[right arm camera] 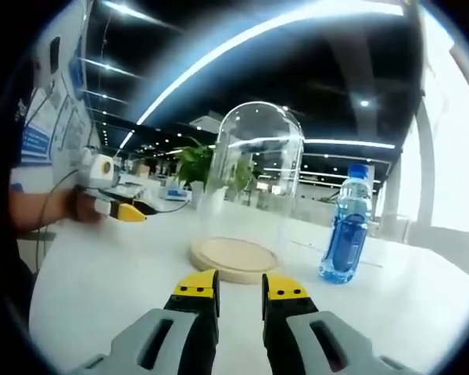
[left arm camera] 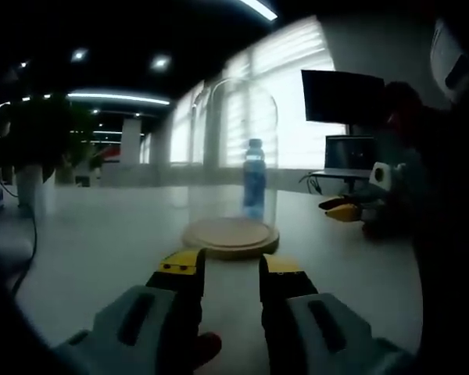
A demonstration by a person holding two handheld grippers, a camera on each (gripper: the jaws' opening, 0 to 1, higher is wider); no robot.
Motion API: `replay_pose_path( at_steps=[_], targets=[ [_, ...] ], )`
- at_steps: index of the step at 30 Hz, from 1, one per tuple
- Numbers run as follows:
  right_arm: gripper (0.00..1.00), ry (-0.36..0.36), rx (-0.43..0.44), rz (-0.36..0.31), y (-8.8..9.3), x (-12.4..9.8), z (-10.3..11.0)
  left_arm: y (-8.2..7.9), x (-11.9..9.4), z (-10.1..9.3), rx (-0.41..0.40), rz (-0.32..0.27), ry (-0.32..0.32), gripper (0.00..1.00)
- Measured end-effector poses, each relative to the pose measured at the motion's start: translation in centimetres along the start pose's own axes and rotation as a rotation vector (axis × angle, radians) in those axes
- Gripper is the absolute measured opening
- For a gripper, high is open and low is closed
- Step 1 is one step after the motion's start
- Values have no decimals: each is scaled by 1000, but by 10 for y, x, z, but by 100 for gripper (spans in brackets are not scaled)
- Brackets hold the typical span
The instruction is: Open the cover put in the Mizone put the cover back on
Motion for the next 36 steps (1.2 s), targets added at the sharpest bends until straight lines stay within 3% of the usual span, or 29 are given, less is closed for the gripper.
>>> replay_pose_path(
  at_steps=[20,26,36],
  targets=[
    [16,-3,2,-4,-1,0,3,-1,0,0,7,3,-6,22],
    [16,12,-8,-11,-2,-2,2,-1,-3,3,15,-3,-36,22],
    [16,-12,-29,-6,-1,-1,7,0,-2,0,33,7,-23,23]
  ],
)
Point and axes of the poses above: the point that each gripper's makers call its tool centre point, and the gripper's own axes: x roughly forward along the fingers, z roughly to its left, y roughly out of its underside, the point moved 5 cm from there along -x, roughly backward along the fingers, and after that the axes turned 14 degrees about y, right-handed, at the moved point
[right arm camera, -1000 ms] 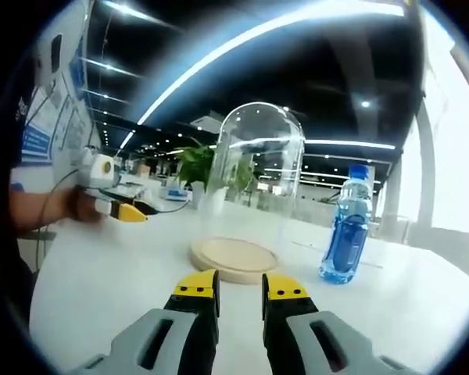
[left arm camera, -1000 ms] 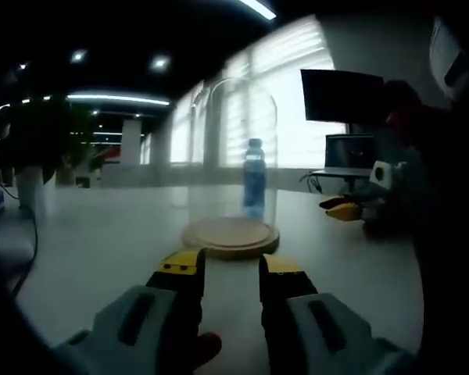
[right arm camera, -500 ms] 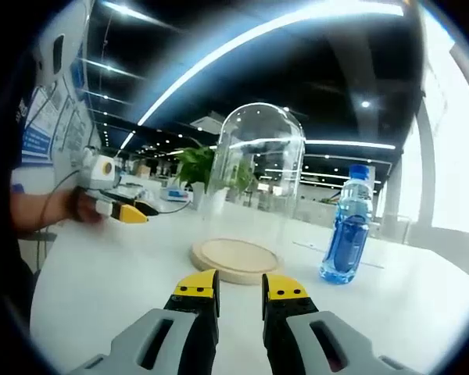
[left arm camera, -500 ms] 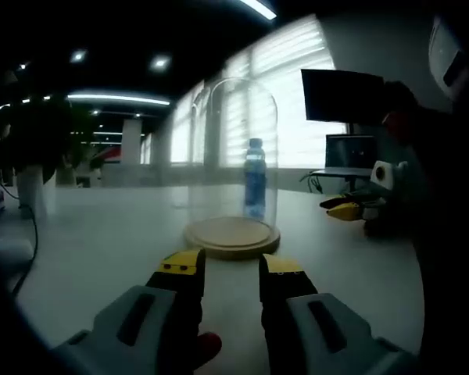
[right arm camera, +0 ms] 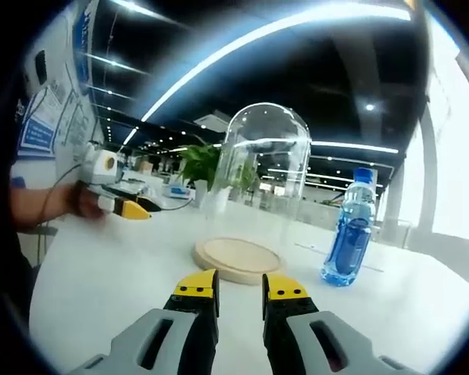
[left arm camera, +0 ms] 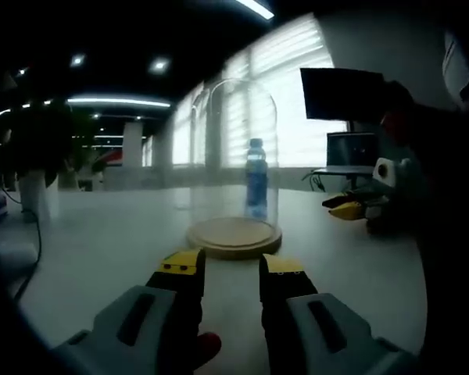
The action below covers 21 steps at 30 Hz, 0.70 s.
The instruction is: Open the cover put in the Mizone put the cover back on
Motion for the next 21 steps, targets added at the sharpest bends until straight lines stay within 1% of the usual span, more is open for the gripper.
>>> replay_pose_path(
  at_steps=[10,15,17,18,21],
  targets=[
    [17,-16,-5,-6,-1,0,3,0,0,2,6,1,-2,24],
    [18,-17,10,-13,-2,-1,2,-1,0,4,6,-6,-13,25],
    [18,-16,22,-18,-3,-1,0,-4,-2,5,8,-26,-29,25],
    [18,-9,41,-20,-4,-1,-2,-7,-4,8,-4,-43,-44,25],
    [18,1,63,-23,-5,-1,-5,-9,-5,10,-30,-64,-54,24]
  ],
)
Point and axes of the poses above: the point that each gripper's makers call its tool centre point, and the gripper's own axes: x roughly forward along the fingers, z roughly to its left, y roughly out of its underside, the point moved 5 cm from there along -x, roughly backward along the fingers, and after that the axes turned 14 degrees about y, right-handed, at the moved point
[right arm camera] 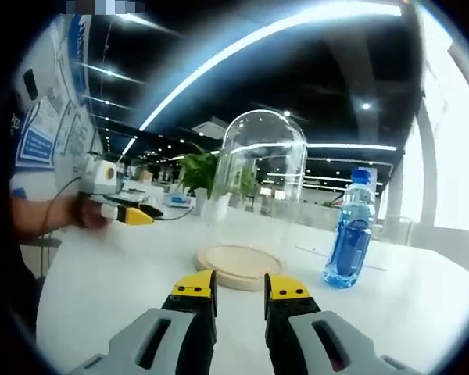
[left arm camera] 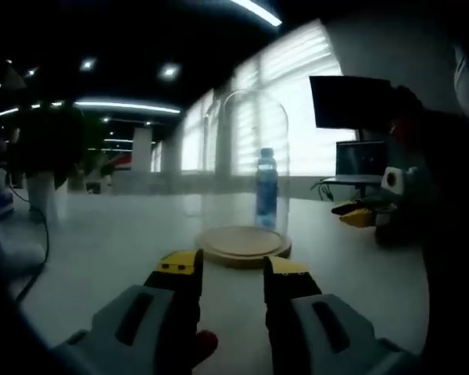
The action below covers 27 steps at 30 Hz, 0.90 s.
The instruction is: Open the cover put in the Mizone put the cover back on
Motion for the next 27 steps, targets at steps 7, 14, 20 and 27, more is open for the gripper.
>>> replay_pose_path(
  at_steps=[7,14,20,27],
  targets=[
    [19,5,5,12,-4,6,-2,2,8,-2,36,43,-9,25],
    [19,15,9,6,-12,15,-8,1,12,-3,46,54,-17,25],
    [19,19,1,2,-17,23,-13,-8,11,4,71,18,-24,27],
    [22,-11,43,-25,-34,34,-16,-22,15,24,105,16,-34,30]
  ],
)
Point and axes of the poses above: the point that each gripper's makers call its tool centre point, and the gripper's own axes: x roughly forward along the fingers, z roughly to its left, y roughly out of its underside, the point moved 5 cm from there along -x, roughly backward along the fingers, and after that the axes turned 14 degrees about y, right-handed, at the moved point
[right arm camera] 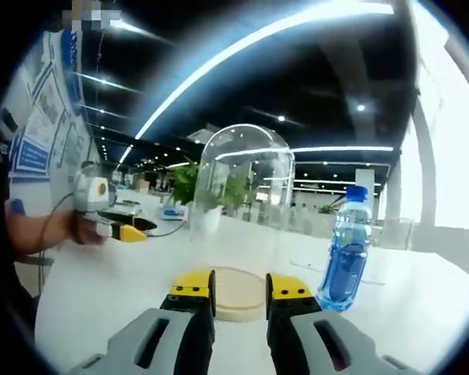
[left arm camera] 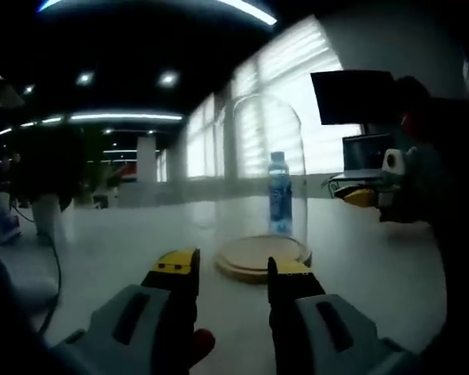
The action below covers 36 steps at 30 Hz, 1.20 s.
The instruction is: Open the cover put in the Mizone put the cover back on
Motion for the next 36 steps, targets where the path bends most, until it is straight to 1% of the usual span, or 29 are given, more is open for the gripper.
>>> replay_pose_path(
  at_steps=[2,3,5,6,9,11,14,15,17,19,23,24,25,27,29,30,33,36],
  targets=[
    [23,-9,8,2,-1,3,0,-6,2,4,5,-16,-6,33],
    [23,-13,10,3,-1,5,0,-9,4,6,0,-31,-1,34],
    [24,-16,12,2,-1,8,-1,-13,7,8,-3,-39,6,35],
    [25,-22,14,5,-1,10,-2,-14,9,9,1,-37,12,35],
    [28,-31,19,13,-2,15,-3,-13,20,15,10,-5,35,39],
    [30,-41,21,14,-3,18,-3,-14,25,16,11,2,45,40],
    [34,-63,44,30,-5,26,-3,-19,34,18,22,-12,60,43],
    [36,-68,48,34,-5,28,-4,-22,37,18,27,-23,71,44],
    [37,-74,53,39,-5,34,-4,-25,44,16,13,-30,95,47],
    [39,-92,72,59,-4,38,-2,-26,53,15,-5,-35,125,50],
    [46,-94,99,78,-3,46,-3,-25,65,11,-3,-23,160,54],
    [47,-97,102,79,-3,47,-3,-24,68,11,6,-22,157,54],
    [48,-103,104,79,-3,49,-2,-23,71,14,26,-9,158,54],
    [49,-115,112,83,-5,55,-3,-23,76,19,21,-2,158,55],
    [51,-138,119,82,-7,60,-2,-23,81,21,-7,11,180,56],
    [51,-149,120,83,-9,63,-1,-24,85,22,-11,20,191,58],
    [53,-171,122,93,-10,72,0,-31,91,22,23,29,214,62],
    [57,-185,115,95,-15,84,0,-36,99,22,17,34,273,67]
  ],
)
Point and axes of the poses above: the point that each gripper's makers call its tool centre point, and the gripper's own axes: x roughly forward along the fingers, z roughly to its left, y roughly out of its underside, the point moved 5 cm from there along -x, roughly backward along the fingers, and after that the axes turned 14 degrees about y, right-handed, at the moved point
